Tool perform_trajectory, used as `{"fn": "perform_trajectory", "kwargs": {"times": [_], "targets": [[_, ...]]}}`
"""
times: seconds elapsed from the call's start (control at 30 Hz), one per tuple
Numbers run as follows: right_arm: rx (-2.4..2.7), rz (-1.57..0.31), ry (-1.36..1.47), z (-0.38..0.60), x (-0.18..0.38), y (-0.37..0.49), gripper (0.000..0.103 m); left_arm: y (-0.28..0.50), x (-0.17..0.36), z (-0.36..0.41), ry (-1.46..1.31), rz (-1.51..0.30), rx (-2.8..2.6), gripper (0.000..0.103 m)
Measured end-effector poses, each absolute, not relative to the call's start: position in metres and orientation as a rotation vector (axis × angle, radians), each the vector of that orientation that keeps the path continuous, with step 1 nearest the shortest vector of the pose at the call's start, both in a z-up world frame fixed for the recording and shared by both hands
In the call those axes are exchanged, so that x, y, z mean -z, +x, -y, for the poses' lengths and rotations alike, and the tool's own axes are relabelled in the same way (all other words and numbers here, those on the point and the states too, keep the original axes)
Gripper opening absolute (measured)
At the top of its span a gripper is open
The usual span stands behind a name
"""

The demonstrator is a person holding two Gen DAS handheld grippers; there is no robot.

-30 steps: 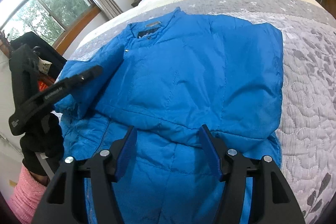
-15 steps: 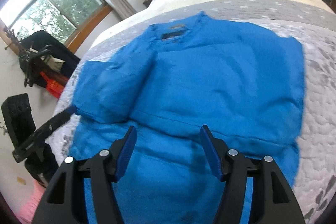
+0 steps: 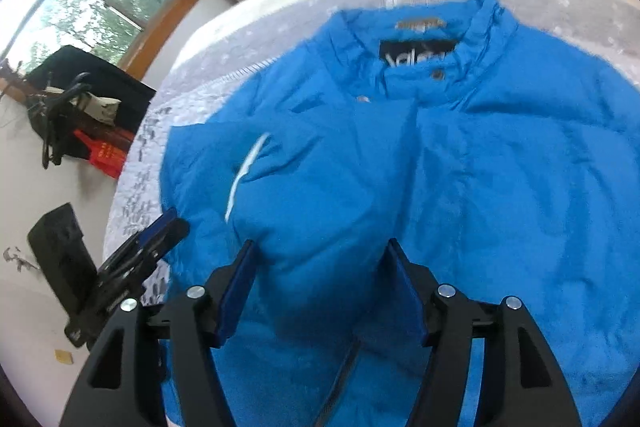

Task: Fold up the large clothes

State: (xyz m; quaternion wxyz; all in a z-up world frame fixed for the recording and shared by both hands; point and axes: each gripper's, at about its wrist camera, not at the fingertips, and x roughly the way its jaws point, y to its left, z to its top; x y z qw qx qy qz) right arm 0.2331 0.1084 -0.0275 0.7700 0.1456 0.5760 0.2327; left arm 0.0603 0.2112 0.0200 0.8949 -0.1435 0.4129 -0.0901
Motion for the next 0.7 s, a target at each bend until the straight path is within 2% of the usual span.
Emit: {"fn": "perform_trajectory", "kwargs": {"times": [0.07,0.1,0.17,0.27,0.43,0.7], "targets": [[-0.503,-1.261,0.314,-0.113,0.035,0.237,0.044,0.06,-0.019,-0.212,-0.293,-0.853,0.188,0.046],[-0.506,-1.259,0.308,-0.114,0.035,0.237,0.04,0.06,-0.02,-0.213,-0.294,-0.851,0.188,0.046],[-0.522,-1.251,0.31,-0.113,0.033,0.233,0.025,0.055,-0.027,-0.217,-0.306,-0.839,0.185,0.046],[-0.53,-1.226,0.311,-0.102,0.019,0.227,0.021,0.046,-0.043,-0.219,-0.306,-0.796,0.183,0.046],[-0.502,-1.149,0.335,-0.068,-0.008,0.216,0.021,0.042,-0.061,-0.203,-0.299,-0.775,0.227,0.046],[-0.409,-1.208,0.393,-0.034,0.029,0.221,0.022,0.074,-0.023,-0.176,-0.259,-0.88,0.234,0.045]]}}
